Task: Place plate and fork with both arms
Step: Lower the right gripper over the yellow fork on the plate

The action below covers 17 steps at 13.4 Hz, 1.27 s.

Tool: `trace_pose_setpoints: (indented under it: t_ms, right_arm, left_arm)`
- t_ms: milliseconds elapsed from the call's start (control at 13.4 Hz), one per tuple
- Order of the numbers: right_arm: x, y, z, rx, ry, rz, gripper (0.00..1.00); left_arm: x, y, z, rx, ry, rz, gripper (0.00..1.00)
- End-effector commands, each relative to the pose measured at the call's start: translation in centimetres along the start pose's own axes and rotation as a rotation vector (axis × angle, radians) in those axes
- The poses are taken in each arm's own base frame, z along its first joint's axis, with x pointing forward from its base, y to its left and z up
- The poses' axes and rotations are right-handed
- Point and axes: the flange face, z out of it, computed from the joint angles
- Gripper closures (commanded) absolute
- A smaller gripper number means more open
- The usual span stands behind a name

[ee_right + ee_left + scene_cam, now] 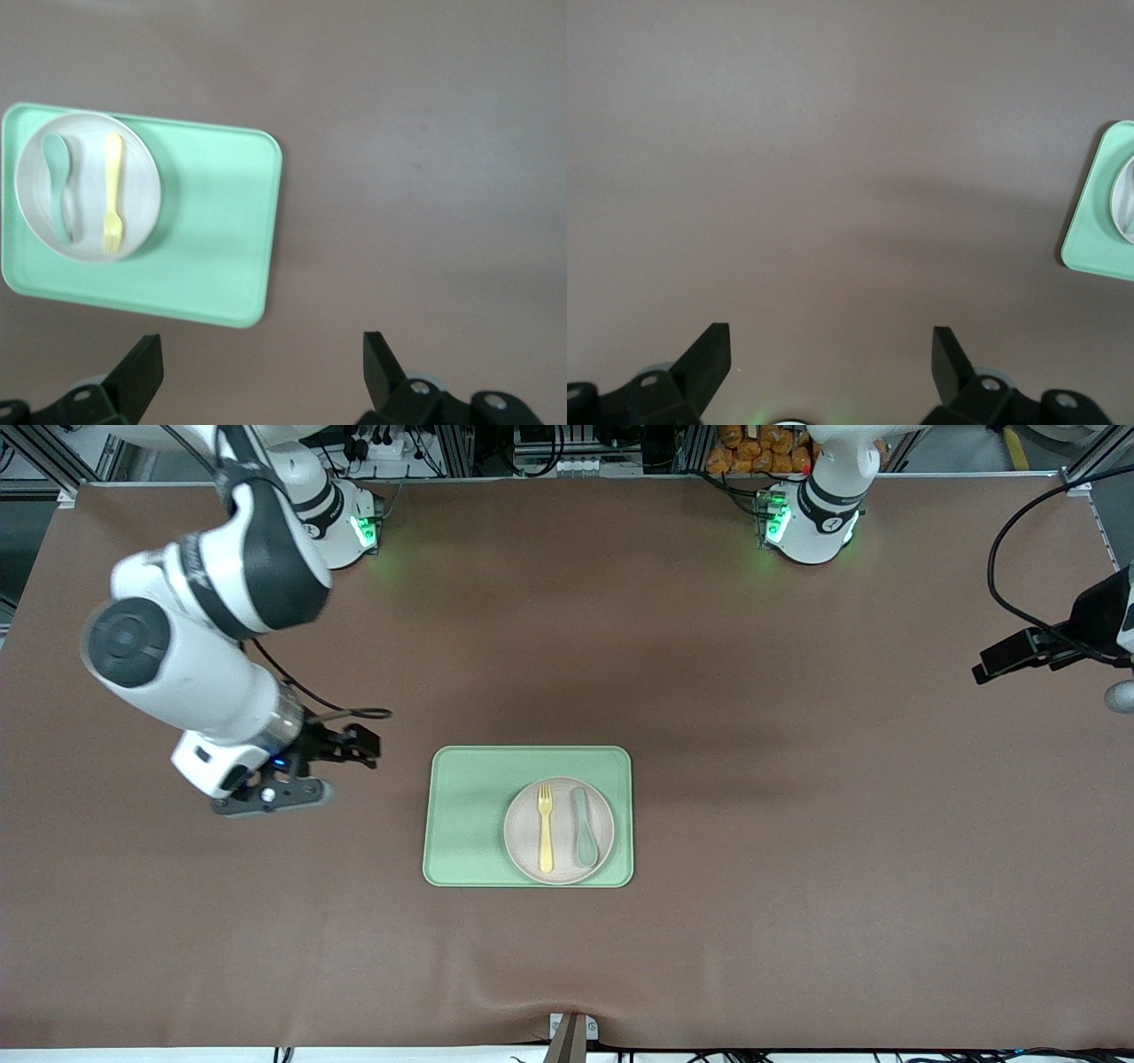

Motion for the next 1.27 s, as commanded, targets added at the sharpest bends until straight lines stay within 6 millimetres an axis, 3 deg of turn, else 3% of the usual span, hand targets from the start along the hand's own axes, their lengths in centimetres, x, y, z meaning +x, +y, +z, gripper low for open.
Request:
trace_pose_setpoints:
  t_ms: [0,449,748,1197]
  right_arm:
    - [2.4,-3.1,3.3,0.025,0.056,0.053,0.00]
    - [4.5,-11.9,11.5,0.041,0.104,0.127,0.02]
    - [4.4,-17.0,16.7,0.028,0.113,0.181,0.09]
    - [4.0,-18.1,22.6,-0.026,0.138,0.134,0.25]
  left_arm:
    - [-2.1,-1.3,-2.1,0.017,0.052,0.041,0.00]
    - [-0.8,-1.9,-1.3,0.010,0.068,0.065,0.00]
    - [-1.0,-1.9,-1.5,0.013,0.062,0.067,0.00]
    - [-1.0,-1.5,-1.9,0.009,0.073,0.086,0.00]
